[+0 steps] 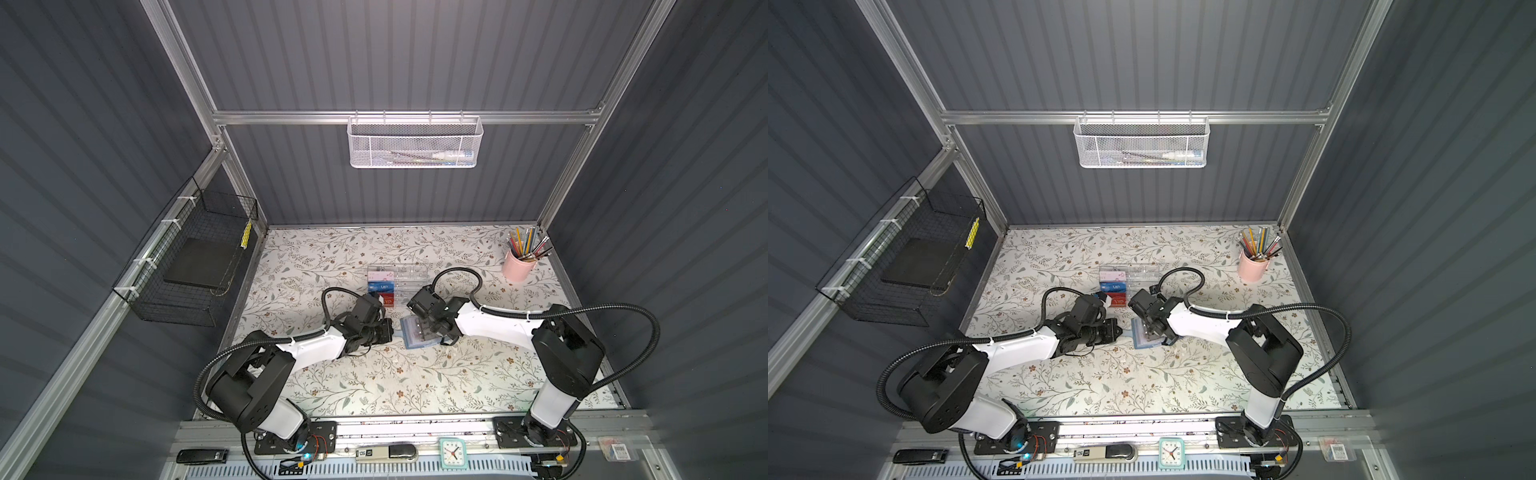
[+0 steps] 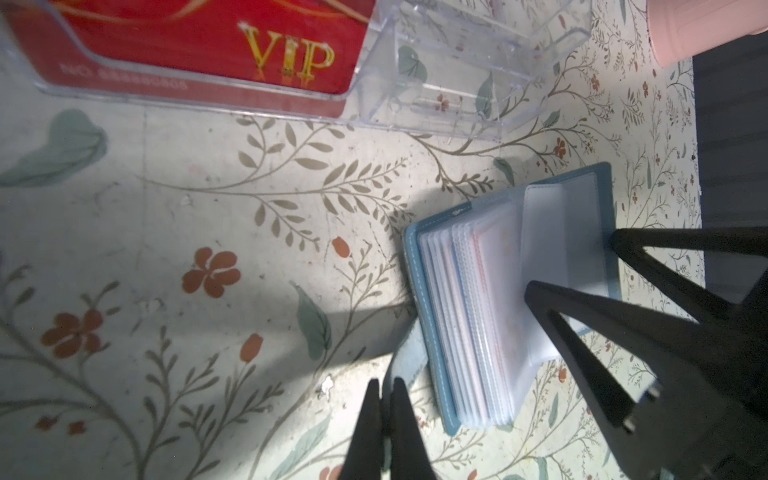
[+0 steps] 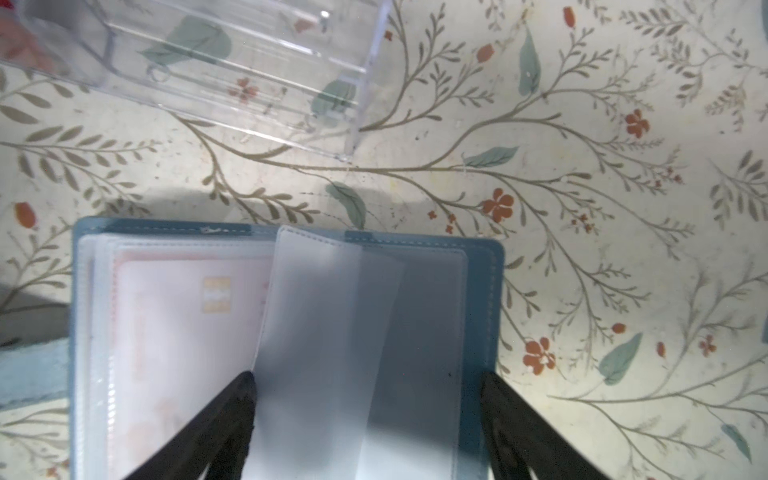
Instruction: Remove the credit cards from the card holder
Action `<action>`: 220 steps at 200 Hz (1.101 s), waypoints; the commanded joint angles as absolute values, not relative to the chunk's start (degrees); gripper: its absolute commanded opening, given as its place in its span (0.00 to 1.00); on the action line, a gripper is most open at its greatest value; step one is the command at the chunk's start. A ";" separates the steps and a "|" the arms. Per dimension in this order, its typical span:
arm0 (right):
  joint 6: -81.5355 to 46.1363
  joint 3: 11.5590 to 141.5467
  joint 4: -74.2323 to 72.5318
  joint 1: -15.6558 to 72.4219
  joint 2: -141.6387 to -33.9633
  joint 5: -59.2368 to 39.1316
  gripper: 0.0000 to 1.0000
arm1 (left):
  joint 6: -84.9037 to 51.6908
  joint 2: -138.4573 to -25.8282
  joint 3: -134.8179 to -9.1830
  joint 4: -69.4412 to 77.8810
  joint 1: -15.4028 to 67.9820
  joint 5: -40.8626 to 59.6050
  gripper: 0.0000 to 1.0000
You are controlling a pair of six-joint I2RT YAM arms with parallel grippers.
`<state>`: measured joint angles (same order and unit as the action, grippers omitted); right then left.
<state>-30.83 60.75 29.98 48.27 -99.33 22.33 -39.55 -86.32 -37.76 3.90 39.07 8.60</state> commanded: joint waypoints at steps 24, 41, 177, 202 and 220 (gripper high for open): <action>-30.52 57.64 32.30 46.62 -95.42 23.42 0.85 | -38.39 -86.04 -37.26 3.61 38.58 9.20 0.00; -30.41 57.01 32.17 46.16 -94.28 23.12 0.85 | -38.44 -86.40 -37.35 3.80 38.58 9.36 0.00; -30.40 55.20 31.38 45.76 -87.45 19.88 0.85 | -38.65 -86.65 -36.96 4.23 38.58 9.40 0.00; -30.41 55.63 31.18 46.81 -86.55 18.28 0.85 | -38.65 -86.94 -36.91 4.49 38.59 9.57 0.00; -30.38 55.97 31.26 48.04 -87.28 17.86 0.85 | -38.70 -86.87 -36.90 4.48 38.58 9.67 0.00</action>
<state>-30.41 55.40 30.33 46.61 -86.56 19.22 -39.55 -86.39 -37.76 3.95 38.94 9.02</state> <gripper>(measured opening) 0.850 0.055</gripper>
